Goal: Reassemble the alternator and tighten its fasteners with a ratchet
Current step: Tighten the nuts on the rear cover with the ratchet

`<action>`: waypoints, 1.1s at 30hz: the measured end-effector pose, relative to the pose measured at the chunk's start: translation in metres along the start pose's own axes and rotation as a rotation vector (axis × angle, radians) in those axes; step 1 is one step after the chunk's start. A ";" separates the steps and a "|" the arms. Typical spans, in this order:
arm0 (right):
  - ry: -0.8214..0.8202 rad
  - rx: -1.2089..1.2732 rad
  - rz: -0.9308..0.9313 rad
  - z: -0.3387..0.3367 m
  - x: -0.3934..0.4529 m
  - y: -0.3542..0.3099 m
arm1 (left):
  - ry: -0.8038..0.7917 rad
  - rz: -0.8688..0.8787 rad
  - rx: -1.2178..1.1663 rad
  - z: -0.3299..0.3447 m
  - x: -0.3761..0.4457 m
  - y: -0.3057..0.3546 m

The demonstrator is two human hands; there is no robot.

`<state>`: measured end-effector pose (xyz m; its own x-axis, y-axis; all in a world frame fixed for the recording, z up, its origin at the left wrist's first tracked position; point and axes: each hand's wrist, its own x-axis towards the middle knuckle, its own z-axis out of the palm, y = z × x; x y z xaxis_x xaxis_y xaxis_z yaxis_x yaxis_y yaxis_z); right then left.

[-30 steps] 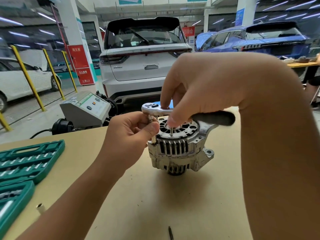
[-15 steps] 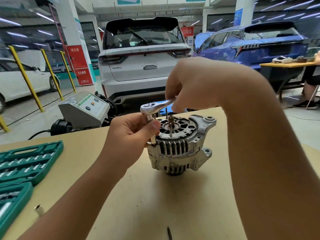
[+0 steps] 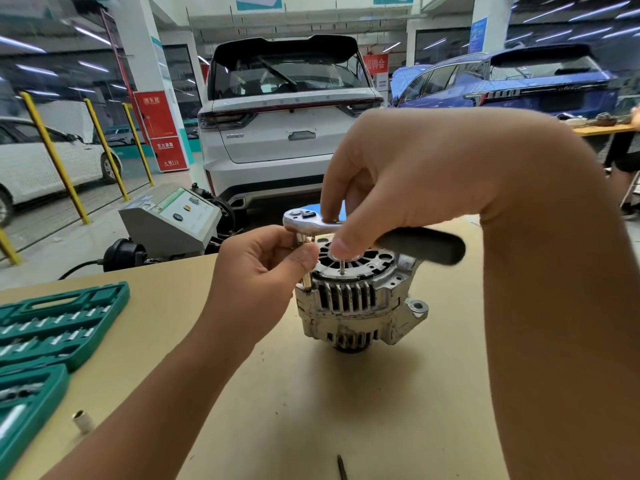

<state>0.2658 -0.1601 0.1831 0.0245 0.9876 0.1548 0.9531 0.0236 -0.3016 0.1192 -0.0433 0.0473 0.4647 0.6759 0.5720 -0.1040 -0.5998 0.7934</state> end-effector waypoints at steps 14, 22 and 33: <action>0.153 -0.064 0.094 0.008 0.010 0.005 | -0.078 0.013 0.000 -0.001 0.002 0.001; 0.059 -0.024 0.016 0.003 0.009 0.011 | -0.095 0.017 0.061 -0.008 0.005 0.001; 0.191 -0.058 0.094 0.002 0.008 0.016 | -0.028 -0.046 0.005 -0.010 0.005 -0.003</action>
<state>0.2805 -0.1515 0.1774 0.1656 0.9376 0.3059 0.9596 -0.0817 -0.2693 0.1131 -0.0344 0.0499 0.4931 0.6908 0.5289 -0.0777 -0.5705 0.8176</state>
